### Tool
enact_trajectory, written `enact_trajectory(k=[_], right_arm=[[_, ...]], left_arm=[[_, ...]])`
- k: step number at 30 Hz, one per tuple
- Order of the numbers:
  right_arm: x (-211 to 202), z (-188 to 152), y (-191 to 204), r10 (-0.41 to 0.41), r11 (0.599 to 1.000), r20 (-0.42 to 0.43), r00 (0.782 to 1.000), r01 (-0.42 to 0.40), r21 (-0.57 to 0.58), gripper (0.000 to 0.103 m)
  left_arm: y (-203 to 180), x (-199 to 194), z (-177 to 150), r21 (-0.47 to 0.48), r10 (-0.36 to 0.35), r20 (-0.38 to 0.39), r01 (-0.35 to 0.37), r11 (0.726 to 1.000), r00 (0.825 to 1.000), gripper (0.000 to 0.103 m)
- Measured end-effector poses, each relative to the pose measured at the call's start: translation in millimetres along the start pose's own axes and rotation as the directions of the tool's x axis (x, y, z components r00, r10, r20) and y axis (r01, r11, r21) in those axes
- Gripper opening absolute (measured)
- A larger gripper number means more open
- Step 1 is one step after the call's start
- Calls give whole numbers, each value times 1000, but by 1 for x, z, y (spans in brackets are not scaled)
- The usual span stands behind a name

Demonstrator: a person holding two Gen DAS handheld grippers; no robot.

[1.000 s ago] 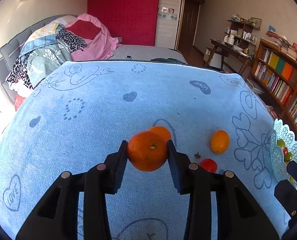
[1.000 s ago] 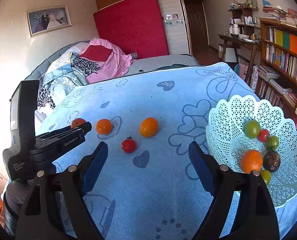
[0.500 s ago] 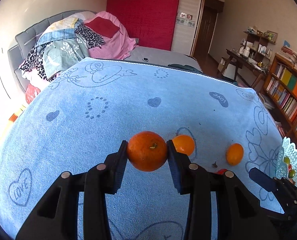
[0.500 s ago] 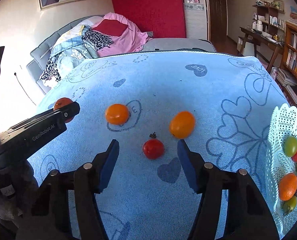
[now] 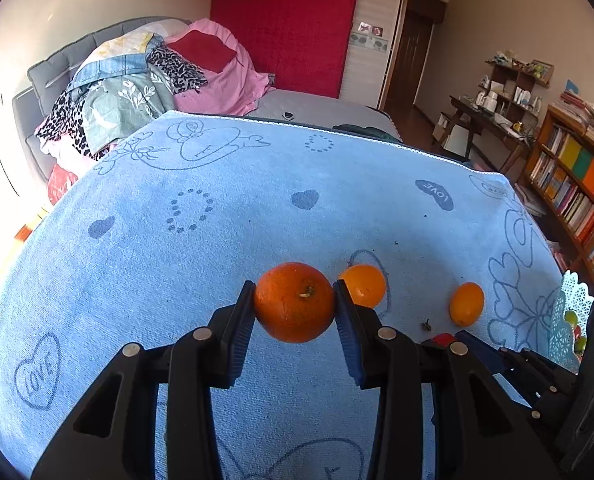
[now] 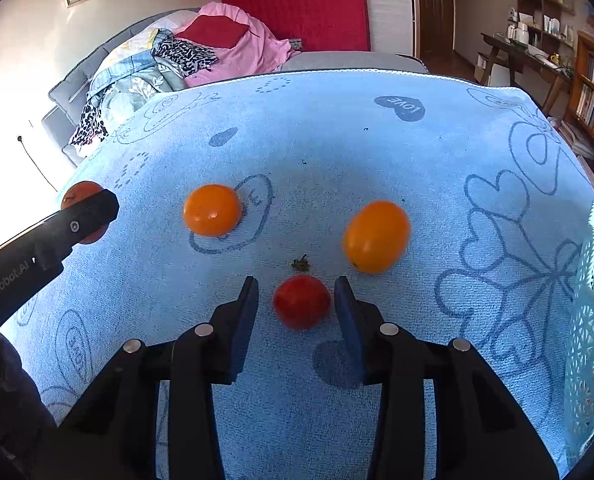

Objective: Organize fruits
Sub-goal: 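Grasp the last red tomato with the right tool while the left tool holds the orange, then carry the red tomato over the basket and open the right tool while the left tool carries the orange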

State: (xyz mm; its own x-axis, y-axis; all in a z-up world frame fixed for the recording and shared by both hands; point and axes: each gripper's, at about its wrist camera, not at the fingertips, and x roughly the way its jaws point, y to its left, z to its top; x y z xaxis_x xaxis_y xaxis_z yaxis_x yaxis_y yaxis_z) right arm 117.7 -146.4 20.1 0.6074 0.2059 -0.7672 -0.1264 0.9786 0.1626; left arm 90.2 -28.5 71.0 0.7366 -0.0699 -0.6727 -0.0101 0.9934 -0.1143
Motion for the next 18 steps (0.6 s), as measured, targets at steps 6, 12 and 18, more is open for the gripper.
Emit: enact_trajectory(k=[6, 12, 18], right_arm=[[4, -2, -1, -14, 1000, -8, 1000, 14, -7, 30], [-4, -4, 0, -7, 1000, 9, 1000, 7, 3, 29], [-26, -3, 2, 9, 1000, 58, 998, -10, 7, 29]], left_arm=[[0, 2, -1, -2, -5, -7, 5, 1000, 1000, 39], [0, 4, -3, -3, -12, -17, 12, 1000, 1000, 39], [-2, 4, -3, 5, -15, -18, 15, 1000, 1000, 39]])
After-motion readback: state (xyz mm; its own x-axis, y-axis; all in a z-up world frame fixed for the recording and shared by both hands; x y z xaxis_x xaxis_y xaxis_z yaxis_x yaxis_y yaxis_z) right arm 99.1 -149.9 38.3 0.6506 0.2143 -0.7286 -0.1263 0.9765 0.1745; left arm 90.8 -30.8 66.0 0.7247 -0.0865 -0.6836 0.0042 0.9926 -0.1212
